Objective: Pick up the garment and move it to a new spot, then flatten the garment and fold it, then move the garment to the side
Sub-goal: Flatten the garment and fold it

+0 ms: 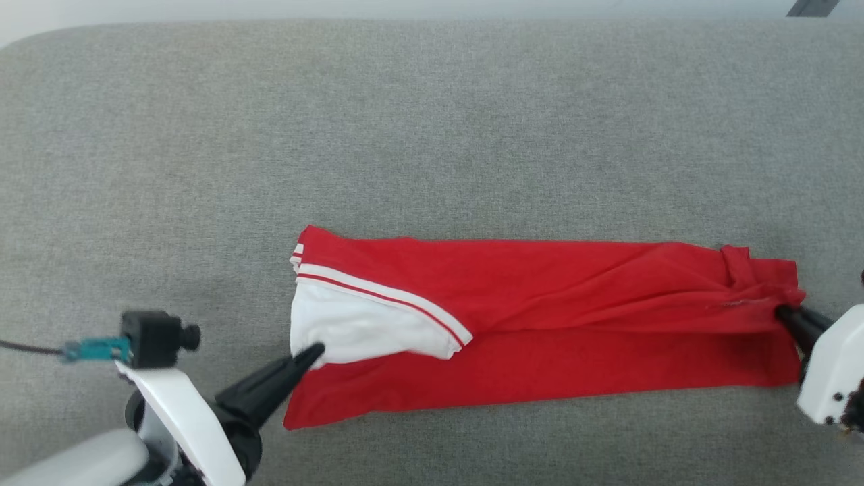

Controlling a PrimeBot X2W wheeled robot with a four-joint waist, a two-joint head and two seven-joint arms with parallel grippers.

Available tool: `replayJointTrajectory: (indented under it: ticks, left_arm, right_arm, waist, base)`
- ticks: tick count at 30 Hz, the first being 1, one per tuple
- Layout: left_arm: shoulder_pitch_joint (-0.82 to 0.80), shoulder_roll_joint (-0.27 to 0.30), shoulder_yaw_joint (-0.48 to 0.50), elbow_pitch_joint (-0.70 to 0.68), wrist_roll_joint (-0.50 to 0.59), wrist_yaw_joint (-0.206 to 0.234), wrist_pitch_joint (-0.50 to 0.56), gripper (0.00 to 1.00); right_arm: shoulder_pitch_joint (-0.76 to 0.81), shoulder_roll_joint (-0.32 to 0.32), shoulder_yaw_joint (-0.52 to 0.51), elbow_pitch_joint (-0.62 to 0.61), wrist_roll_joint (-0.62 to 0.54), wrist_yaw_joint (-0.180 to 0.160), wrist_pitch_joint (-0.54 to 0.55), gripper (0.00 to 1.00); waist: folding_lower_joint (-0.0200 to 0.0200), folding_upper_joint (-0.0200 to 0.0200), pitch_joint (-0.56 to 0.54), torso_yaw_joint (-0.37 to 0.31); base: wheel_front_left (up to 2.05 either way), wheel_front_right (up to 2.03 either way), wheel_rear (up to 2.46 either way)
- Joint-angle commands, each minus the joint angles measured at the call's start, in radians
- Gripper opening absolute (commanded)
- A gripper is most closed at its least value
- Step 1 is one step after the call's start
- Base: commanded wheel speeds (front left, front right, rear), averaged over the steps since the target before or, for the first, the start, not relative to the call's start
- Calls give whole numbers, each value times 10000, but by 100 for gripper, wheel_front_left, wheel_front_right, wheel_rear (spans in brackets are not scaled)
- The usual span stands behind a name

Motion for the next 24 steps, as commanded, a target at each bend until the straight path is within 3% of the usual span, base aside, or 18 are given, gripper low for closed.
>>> replayJointTrajectory:
  ticks: [1,10,11,12,13,14,16,24]
  left_arm:
    - [120,-88,13,74,99,20,-43,0]
    - [840,-1020,40,1586,480,20,-102,0]
    - [864,-1059,88,1673,551,20,-107,0]
    - [877,-1113,147,1743,609,20,-110,0]
    - [893,-1183,290,1822,654,20,-112,24]
    - [936,-1227,446,1919,782,20,-114,49]
    - [1133,-1325,734,2118,1139,20,-110,97]
    - [2679,-2158,2717,2214,2301,20,-111,100]
  right_arm:
    - [74,68,-9,30,-62,0,-75,0]
    - [-315,556,330,1544,-342,0,-1210,0]
    - [-342,547,373,1622,-338,0,-1318,18]
    - [-369,514,388,1663,-346,0,-1428,43]
    - [-382,483,376,1700,-321,0,-1501,83]
    - [-362,460,341,1680,-262,0,-1554,100]
    - [-237,417,174,1557,-118,0,-1617,100]
    - [342,360,-777,1421,318,0,-1302,100]
  waist:
    - [0,0,21,-10]
    - [0,0,86,-162]
    - [0,0,70,-164]
    - [0,0,53,-164]
    - [0,0,31,-151]
    - [0,0,7,-124]
    - [0,0,-76,-42]
    - [0,0,-535,511]
  base:
    - [0,0,0]
    - [0,0,0]
    - [0,0,0]
    - [0,0,0]
    - [0,0,0]
    - [0,0,0]
    - [0,0,0]
    - [0,0,0]
